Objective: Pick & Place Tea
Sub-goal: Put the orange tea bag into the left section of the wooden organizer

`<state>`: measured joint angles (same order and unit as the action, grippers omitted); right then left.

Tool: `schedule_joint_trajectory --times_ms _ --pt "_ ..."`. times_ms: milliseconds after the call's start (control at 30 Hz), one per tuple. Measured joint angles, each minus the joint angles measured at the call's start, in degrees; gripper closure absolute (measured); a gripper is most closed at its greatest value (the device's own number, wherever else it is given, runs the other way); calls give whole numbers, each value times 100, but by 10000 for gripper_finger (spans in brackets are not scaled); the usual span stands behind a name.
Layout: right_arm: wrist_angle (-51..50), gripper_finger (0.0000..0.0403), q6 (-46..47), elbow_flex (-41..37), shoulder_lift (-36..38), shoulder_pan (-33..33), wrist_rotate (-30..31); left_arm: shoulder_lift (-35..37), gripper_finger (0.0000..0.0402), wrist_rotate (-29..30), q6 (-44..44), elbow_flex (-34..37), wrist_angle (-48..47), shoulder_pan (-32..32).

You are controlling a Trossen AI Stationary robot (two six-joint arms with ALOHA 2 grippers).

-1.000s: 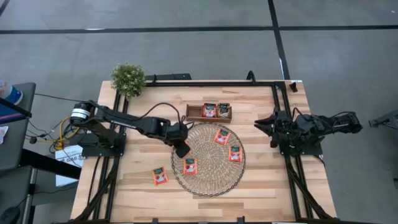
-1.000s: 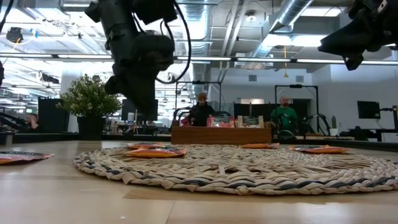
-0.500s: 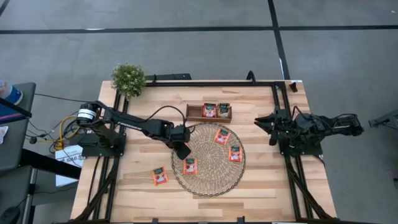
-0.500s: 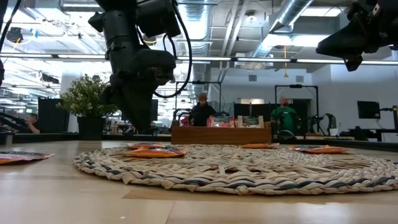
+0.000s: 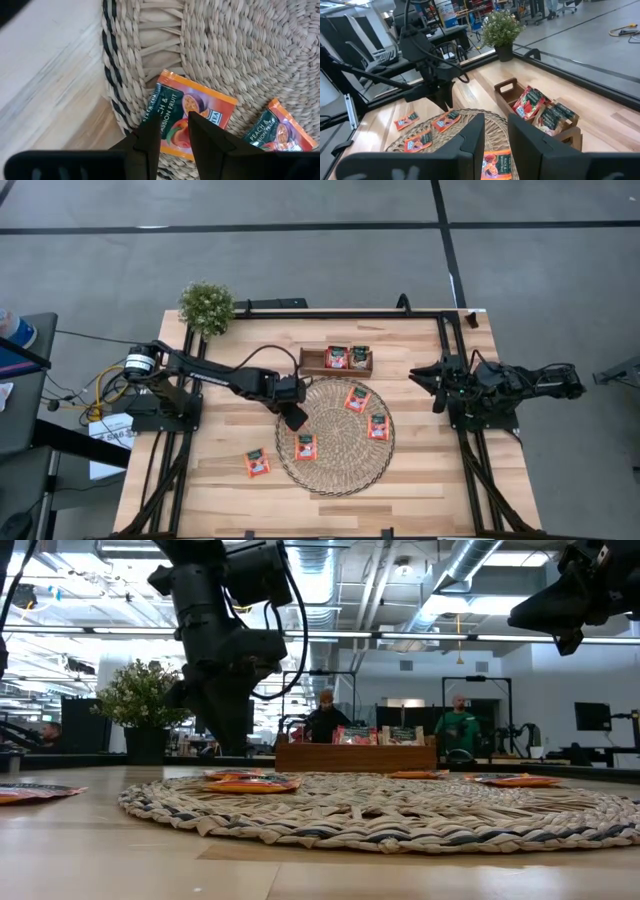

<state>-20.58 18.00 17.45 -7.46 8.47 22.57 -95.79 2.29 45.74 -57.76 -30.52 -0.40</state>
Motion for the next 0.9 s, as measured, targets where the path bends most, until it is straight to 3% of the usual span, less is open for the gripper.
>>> schedule_joint_trajectory --times_ms 600,900 --pt "2 326 5 0 0 0 -2 -2 269 -36 -482 0 -33 6" --pt "3 326 8 0 0 0 -2 -2 273 -118 -758 0 6 6"
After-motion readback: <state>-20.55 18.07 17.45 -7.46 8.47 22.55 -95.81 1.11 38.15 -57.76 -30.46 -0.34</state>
